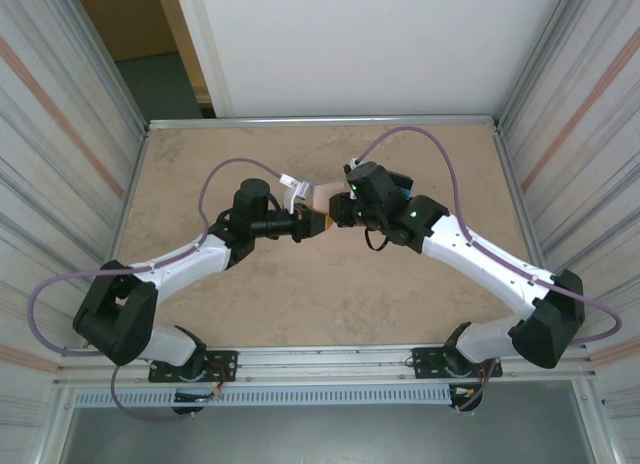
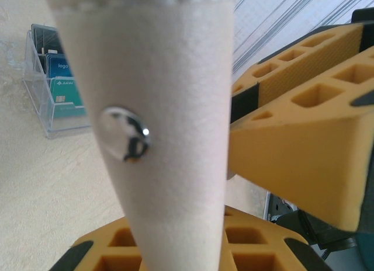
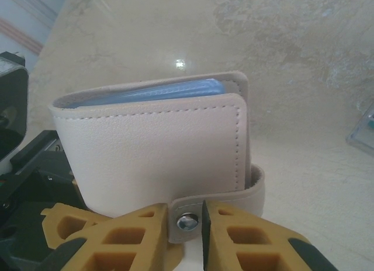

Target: Take the credit cards out of the card holder

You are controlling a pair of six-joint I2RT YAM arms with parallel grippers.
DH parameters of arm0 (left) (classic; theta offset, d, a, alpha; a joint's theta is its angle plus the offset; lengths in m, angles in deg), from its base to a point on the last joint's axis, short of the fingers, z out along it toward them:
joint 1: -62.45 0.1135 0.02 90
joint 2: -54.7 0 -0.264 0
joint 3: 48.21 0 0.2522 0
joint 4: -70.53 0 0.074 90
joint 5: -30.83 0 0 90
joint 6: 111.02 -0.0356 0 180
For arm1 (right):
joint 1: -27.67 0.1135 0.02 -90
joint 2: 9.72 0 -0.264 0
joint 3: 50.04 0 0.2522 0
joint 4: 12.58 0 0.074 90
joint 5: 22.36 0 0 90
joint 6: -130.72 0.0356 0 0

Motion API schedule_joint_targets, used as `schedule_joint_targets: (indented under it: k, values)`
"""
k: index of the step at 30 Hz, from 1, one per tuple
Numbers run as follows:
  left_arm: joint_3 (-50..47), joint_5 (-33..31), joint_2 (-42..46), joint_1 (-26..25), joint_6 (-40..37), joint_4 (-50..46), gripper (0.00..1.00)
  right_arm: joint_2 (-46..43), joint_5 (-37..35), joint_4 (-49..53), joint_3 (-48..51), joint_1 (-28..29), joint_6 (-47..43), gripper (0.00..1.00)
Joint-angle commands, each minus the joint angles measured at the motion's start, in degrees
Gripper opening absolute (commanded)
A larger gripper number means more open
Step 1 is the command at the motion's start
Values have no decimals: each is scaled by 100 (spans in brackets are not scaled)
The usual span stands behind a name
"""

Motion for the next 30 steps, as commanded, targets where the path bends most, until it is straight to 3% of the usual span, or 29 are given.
schedule_joint_targets:
  k: [1, 10, 21, 30]
  values:
    - [106, 214, 70, 7, -1, 452, 0, -152, -321, 248, 141, -146, 142, 20]
    - [102, 207, 71, 12, 20, 452, 0, -208, -327, 245, 188, -161, 160, 15]
    - [107, 214, 61, 16, 25, 461, 0, -210, -142, 134, 232, -186, 124, 0]
    - [102, 205, 52, 40, 33, 461, 0, -291, -203, 177, 324, -273, 135, 0]
